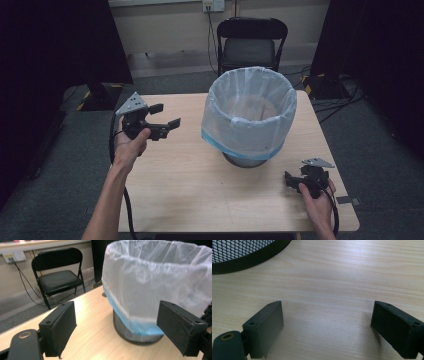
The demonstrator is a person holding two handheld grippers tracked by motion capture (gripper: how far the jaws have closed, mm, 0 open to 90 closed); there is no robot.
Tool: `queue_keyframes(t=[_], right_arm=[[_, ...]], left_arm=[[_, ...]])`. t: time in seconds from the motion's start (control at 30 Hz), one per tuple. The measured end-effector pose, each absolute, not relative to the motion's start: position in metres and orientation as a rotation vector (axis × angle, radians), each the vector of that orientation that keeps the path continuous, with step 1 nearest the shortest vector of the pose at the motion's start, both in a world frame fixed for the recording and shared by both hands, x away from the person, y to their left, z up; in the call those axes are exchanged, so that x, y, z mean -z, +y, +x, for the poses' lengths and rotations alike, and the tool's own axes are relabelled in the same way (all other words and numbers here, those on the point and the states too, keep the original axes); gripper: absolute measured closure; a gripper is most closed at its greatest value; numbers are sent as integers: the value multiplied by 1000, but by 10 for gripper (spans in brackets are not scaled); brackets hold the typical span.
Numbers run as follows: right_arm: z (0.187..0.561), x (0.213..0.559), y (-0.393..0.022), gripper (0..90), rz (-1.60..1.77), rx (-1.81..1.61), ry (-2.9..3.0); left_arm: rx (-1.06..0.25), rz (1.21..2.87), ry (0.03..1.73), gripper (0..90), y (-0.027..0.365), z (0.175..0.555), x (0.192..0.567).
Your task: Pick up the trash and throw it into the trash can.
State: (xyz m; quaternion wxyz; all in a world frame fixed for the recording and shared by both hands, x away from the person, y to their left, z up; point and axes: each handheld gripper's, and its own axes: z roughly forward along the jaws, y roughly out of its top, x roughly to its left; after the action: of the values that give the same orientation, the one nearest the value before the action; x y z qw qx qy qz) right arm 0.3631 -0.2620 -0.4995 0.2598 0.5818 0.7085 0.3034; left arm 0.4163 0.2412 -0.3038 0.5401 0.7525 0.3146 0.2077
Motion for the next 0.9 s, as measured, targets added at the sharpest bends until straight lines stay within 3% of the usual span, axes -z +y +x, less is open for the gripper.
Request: queue_keyframes(t=[0.9], right_arm=[[363, 500, -262, 98, 1576, -822, 1919]], left_arm=[[-624, 1887, 1005, 160, 308, 356, 412]])
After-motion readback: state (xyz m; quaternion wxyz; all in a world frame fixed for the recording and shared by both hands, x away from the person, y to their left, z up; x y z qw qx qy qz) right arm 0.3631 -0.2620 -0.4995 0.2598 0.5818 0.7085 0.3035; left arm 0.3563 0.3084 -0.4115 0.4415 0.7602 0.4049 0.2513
